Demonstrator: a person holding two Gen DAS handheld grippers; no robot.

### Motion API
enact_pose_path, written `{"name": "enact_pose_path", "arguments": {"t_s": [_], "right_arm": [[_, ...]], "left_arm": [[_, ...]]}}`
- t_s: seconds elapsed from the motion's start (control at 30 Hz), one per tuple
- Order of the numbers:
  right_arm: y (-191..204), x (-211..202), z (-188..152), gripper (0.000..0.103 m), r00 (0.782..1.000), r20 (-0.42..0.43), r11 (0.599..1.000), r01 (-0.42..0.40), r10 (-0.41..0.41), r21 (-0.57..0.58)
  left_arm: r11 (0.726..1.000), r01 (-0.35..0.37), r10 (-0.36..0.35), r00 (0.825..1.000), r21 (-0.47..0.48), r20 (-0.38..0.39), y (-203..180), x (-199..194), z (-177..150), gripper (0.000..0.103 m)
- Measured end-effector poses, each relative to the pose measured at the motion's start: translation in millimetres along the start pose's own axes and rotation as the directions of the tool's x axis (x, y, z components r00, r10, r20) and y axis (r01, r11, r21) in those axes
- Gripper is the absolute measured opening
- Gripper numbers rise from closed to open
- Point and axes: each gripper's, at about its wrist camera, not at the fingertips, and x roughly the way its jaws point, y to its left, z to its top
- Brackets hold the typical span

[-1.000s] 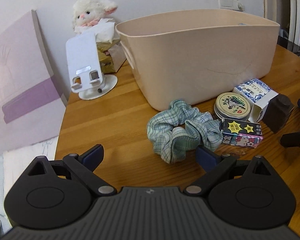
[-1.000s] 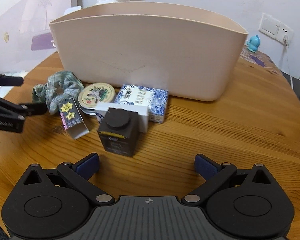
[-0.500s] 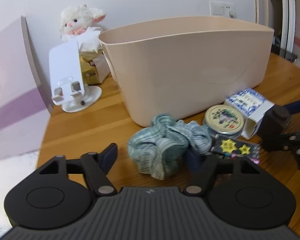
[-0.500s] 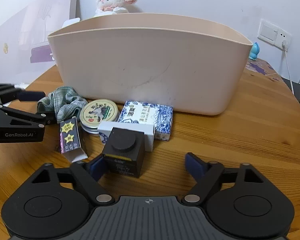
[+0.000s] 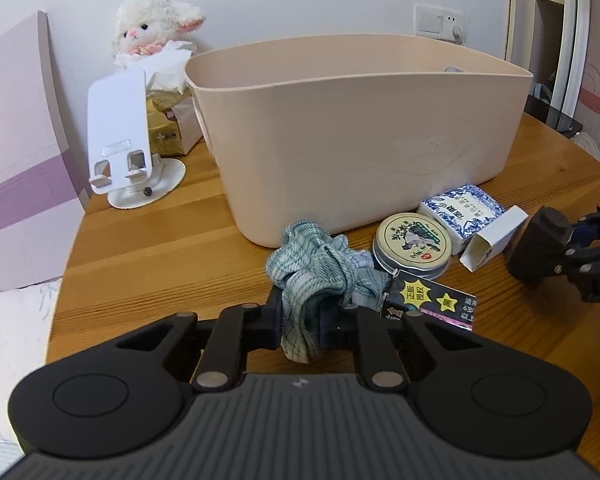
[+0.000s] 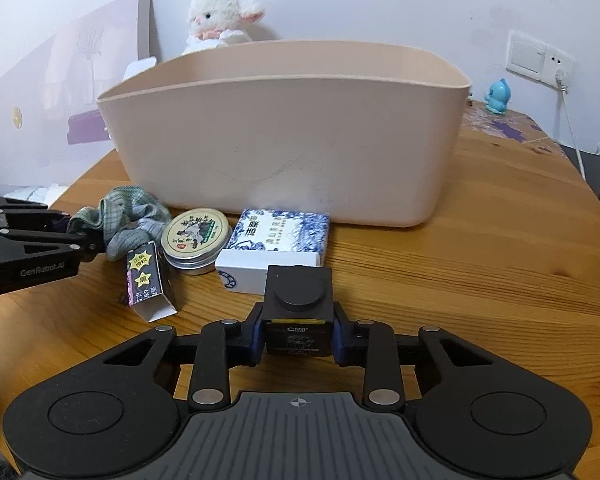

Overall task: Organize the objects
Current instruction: 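Grasp the green plaid scrunchie with the left gripper while the right gripper grasps the black cube box, then carry the scrunchie and black cube over the basket and open both grippers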

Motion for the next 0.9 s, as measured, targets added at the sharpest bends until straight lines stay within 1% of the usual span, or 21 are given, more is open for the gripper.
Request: {"name": "enact_pose_path", "arguments": {"t_s": [0.23,0.33,0.43,0.57,0.73,0.9], "right_arm": [[-14.4,-29.3,11.3,0.029,0.998,0.058,1.000,0.004,-0.005,0.013],[-22.9,-45.8,16.3,0.029,0.995,0.096,1.000,0.009,-0.010,0.015],[-27.1,-56.1,28.9,0.029,0.991,0.136,1.000,0.013,-0.016,0.019],[-37.6,-72.7,43.4,0.029,0.980,0.196,1.000,0.016,-0.021,0.023],[-49.7,-87.6,66.3,0.029,0.962,0.271,0.999,0.027,-0.033,0.027],[-55.1,-91.2,93.3,0.029,0.944,0.328,0.999,0.038,-0.044,0.025]], "left_arm": [[1.000,-0.018,0.019,0.998,-0.013,0.062,0.2,-31.5,3.2,0.016],[0.999,-0.039,0.040,0.995,-0.011,0.091,0.2,-47.3,6.2,0.016],[0.998,-0.062,0.062,0.991,-0.005,0.118,1.1,-61.9,12.7,0.016],[0.996,-0.084,0.084,0.982,-0.003,0.170,2.1,-80.5,25.2,0.016],[0.994,-0.110,0.110,0.965,-0.012,0.239,4.2,-98.1,43.2,0.016],[0.990,-0.144,0.141,0.952,-0.011,0.272,7.0,-100.7,64.3,0.016]]}}
